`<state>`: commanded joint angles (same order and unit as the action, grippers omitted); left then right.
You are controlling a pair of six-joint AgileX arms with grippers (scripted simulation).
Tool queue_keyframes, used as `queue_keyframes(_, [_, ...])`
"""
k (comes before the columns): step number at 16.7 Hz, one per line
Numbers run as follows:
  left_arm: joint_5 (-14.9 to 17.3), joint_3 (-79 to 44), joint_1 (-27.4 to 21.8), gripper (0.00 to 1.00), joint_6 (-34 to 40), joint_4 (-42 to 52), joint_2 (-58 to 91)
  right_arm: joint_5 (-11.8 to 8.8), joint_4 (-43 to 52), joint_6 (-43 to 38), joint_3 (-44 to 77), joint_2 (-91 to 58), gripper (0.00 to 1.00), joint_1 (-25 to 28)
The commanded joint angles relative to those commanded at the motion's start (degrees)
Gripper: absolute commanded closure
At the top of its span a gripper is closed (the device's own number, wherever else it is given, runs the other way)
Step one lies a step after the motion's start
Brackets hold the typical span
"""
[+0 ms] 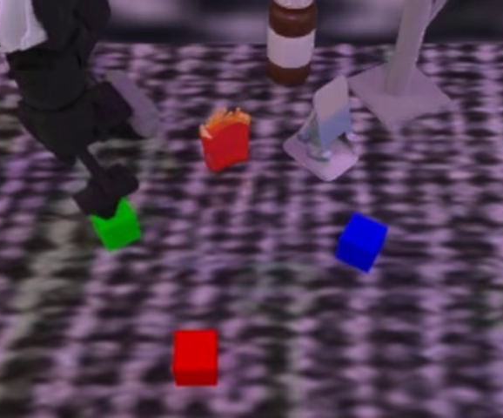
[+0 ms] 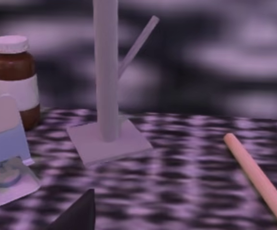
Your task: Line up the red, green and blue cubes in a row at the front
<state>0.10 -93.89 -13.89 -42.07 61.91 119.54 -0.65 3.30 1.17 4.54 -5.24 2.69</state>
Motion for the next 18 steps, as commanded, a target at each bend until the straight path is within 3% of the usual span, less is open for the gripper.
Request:
queue_keyframes(9, [0.0,-4.2,-0.3,0.00,-1.8,2.0,4.8,0.6,-3.3,-1.2,-4.5,5.2,0.00,-2.1])
queue_keyframes(18, [0.1,4.6,-0.5,0.00,-1.9,-12.9,10.7,0.6,-3.3,-1.2,-4.5,5.2,0.00,-2.1])
